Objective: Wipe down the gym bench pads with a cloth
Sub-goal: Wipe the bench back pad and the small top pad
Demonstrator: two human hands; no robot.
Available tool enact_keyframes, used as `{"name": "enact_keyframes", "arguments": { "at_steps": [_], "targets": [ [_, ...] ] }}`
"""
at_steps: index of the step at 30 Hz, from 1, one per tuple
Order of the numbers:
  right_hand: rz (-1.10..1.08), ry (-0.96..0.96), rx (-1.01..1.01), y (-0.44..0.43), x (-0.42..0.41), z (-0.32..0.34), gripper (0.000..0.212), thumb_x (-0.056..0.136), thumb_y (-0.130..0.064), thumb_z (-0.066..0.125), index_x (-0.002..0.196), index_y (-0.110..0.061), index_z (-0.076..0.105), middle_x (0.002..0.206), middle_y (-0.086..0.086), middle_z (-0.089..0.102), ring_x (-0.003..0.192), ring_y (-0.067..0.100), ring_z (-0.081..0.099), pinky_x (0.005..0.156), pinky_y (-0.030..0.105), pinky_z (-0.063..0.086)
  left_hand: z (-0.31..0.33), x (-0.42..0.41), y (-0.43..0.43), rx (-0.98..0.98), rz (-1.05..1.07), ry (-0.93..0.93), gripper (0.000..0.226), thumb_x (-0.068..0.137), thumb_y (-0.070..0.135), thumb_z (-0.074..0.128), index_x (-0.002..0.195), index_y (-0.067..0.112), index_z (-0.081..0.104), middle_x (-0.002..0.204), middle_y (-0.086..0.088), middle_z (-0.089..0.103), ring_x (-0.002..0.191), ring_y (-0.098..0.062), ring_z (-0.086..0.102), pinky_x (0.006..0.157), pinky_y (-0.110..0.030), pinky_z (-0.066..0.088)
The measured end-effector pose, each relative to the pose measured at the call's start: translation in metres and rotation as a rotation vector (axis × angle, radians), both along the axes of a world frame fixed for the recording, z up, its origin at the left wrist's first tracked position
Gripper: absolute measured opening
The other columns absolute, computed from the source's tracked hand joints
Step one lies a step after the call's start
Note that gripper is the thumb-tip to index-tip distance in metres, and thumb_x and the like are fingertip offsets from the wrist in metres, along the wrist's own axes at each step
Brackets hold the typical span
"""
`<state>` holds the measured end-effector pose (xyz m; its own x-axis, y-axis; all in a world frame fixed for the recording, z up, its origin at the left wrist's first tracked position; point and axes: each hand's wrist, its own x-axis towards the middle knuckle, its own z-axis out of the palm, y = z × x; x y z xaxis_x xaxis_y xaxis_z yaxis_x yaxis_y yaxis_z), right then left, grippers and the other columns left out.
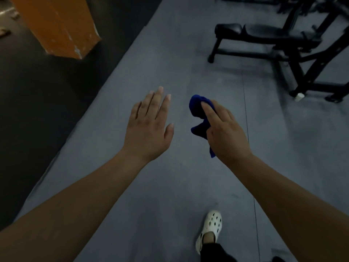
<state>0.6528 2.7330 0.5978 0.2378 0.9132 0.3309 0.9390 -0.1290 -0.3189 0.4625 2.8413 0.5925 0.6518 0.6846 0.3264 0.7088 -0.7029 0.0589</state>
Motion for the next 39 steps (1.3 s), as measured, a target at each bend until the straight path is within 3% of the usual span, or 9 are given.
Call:
{"name": "enact_keyframes", "arguments": {
  "at_steps": [10, 18, 27, 39],
  "targets": [
    [-0.13, 0.065, 0.088, 0.113, 0.202, 0.042, 0.066, 0.09, 0.004, 0.056, 0.151, -0.011, 0.036, 0.155, 0.01, 0.037, 0.134, 0.03, 0.042, 0.107, 0.045, 0.044, 0.049, 0.205, 0.123, 0.012, -0.002, -0.002, 0.071, 0.097, 0.043, 0.036, 0.158, 0.014, 0.017, 0.167, -0.009, 0.01, 0.153, -0.027, 0.014, 0.12, -0.047, 0.018],
    [-0.145, 0.026, 0.142, 0.302, 0.287, 0.069, 0.069, 0.089, 0.0, 0.057, 0.153, -0.014, 0.034, 0.16, 0.005, 0.029, 0.136, 0.028, 0.042, 0.108, 0.042, 0.045, 0.075, 0.296, 0.303, 0.072, 0.014, -0.099, 0.071, 0.096, 0.044, 0.038, 0.157, 0.013, 0.02, 0.165, -0.011, 0.017, 0.15, -0.028, 0.02, 0.119, -0.049, 0.023],
    [-0.223, 0.013, 0.137, 0.507, 0.373, 0.088, 0.069, 0.09, -0.001, 0.057, 0.153, -0.013, 0.033, 0.16, 0.006, 0.028, 0.141, 0.027, 0.036, 0.105, 0.04, 0.045, 0.104, 0.403, 0.524, 0.076, -0.133, -0.116, 0.07, 0.096, 0.045, 0.034, 0.157, 0.015, 0.02, 0.167, -0.008, 0.013, 0.153, -0.026, 0.015, 0.12, -0.047, 0.019],
    [-0.319, 0.064, 0.133, 0.741, 0.591, 0.062, 0.071, 0.089, -0.001, 0.058, 0.154, -0.014, 0.031, 0.162, 0.006, 0.023, 0.141, 0.027, 0.034, 0.109, 0.04, 0.041, 0.094, 0.636, 0.769, 0.076, -0.237, -0.065, 0.071, 0.096, 0.047, 0.028, 0.159, 0.017, 0.017, 0.168, -0.006, 0.007, 0.154, -0.023, 0.009, 0.121, -0.047, 0.018]
  ]
}}
